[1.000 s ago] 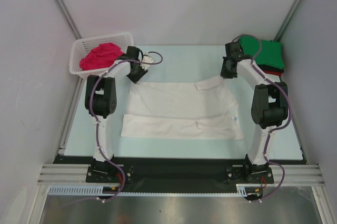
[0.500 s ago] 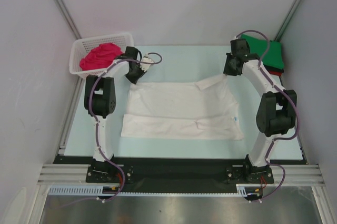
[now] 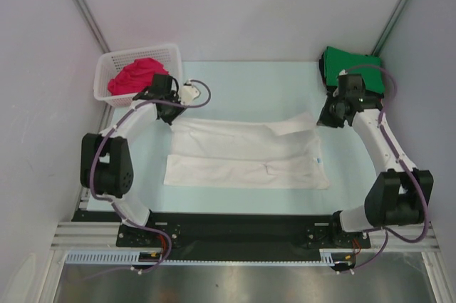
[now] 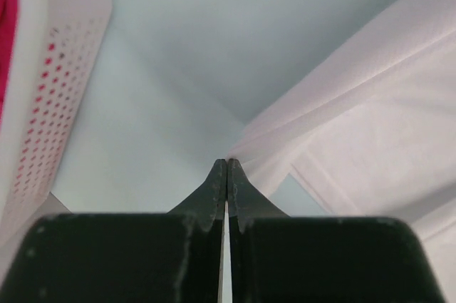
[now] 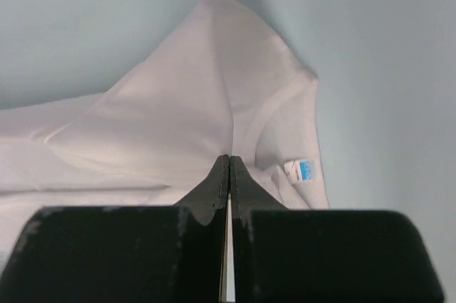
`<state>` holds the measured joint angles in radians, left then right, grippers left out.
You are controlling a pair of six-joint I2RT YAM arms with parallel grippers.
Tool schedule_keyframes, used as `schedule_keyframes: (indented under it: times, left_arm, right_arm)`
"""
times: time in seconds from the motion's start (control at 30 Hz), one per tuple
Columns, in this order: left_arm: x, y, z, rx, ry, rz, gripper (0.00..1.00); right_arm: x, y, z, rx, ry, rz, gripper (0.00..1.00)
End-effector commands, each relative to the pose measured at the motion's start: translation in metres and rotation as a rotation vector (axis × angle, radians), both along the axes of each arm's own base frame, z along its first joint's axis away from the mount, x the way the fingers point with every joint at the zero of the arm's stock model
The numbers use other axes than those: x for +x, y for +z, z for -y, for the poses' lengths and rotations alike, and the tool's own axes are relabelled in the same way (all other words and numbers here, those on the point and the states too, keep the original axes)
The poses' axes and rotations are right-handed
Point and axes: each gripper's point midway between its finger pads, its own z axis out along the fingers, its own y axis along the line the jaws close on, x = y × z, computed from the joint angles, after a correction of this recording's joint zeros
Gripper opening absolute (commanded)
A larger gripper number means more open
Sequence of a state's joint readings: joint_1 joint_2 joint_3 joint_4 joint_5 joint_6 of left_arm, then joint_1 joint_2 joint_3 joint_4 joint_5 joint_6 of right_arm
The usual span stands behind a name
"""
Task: Fold and stack the t-shirts
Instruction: Fold the tshirt
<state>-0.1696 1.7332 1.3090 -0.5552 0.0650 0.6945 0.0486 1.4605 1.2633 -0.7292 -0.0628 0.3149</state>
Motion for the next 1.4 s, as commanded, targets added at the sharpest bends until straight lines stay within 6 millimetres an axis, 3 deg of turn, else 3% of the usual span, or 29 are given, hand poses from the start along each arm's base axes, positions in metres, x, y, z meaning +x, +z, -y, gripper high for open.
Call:
schedule_keyframes:
  times: [0.0,0.17,0.27,0.47,0.63,0.67,0.83,0.9,0.93,0.97,1.0,1.13,1.2,1.27,1.33,1.37]
  left_arm:
    - [-0.019,0.000,-0.008,0.056,-0.079,0.029,0.00]
    - [-0.050,-0.013,-0.016,0.091,-0.111,-0.011,0.00]
    - [-0.063,-0.020,-0.010,0.069,-0.143,-0.025,0.00]
    - [-0.069,-0.034,0.007,0.062,-0.185,-0.040,0.00]
    - [-0.071,-0.040,0.006,0.077,-0.190,-0.062,0.00]
    - [-0.073,-0.041,0.005,0.080,-0.191,-0.069,0.00]
    - [-0.080,-0.043,0.003,0.092,-0.203,-0.097,0.00]
    - [-0.084,-0.043,0.001,0.103,-0.213,-0.117,0.03]
    - [-0.085,-0.043,0.001,0.106,-0.216,-0.124,0.08]
    - [-0.087,-0.041,-0.001,0.113,-0.220,-0.138,0.13]
    - [-0.088,-0.040,-0.002,0.122,-0.223,-0.146,0.25]
    - [-0.100,-0.022,-0.005,0.110,-0.259,-0.192,0.44]
    - [-0.111,-0.006,-0.002,0.040,-0.305,-0.237,0.65]
    - [-0.116,0.012,-0.001,-0.014,-0.327,-0.245,0.72]
    - [-0.110,0.017,-0.005,-0.063,-0.299,-0.239,0.73]
    - [-0.095,0.021,-0.007,-0.085,-0.233,-0.200,0.73]
  right_arm:
    - [-0.039,-0.007,-0.012,0.089,0.007,-0.073,0.00]
    - [-0.068,-0.010,-0.013,0.106,-0.007,-0.113,0.00]
    - [-0.084,-0.024,-0.012,0.109,-0.021,-0.166,0.00]
    - [-0.112,-0.054,-0.011,0.125,-0.086,-0.238,0.00]
    - [-0.126,-0.062,-0.013,0.164,-0.143,-0.226,0.00]
    - [-0.133,-0.073,-0.014,0.172,-0.158,-0.251,0.00]
    - [-0.133,-0.084,-0.018,0.217,-0.202,-0.224,0.00]
    - [-0.135,-0.087,-0.015,0.206,-0.219,-0.223,0.08]
    - [-0.135,-0.086,-0.015,0.209,-0.222,-0.219,0.18]
    - [-0.135,-0.084,-0.016,0.213,-0.221,-0.214,0.38]
    - [-0.135,-0.083,-0.016,0.215,-0.220,-0.210,0.42]
    - [-0.110,-0.050,-0.009,0.182,-0.203,-0.078,0.47]
    - [-0.094,-0.042,-0.008,0.164,-0.168,-0.023,0.49]
    - [-0.076,-0.035,-0.012,0.172,-0.125,0.018,0.44]
    - [-0.053,-0.043,-0.014,0.167,-0.096,0.033,0.41]
    - [-0.036,-0.037,-0.017,0.173,-0.077,0.074,0.41]
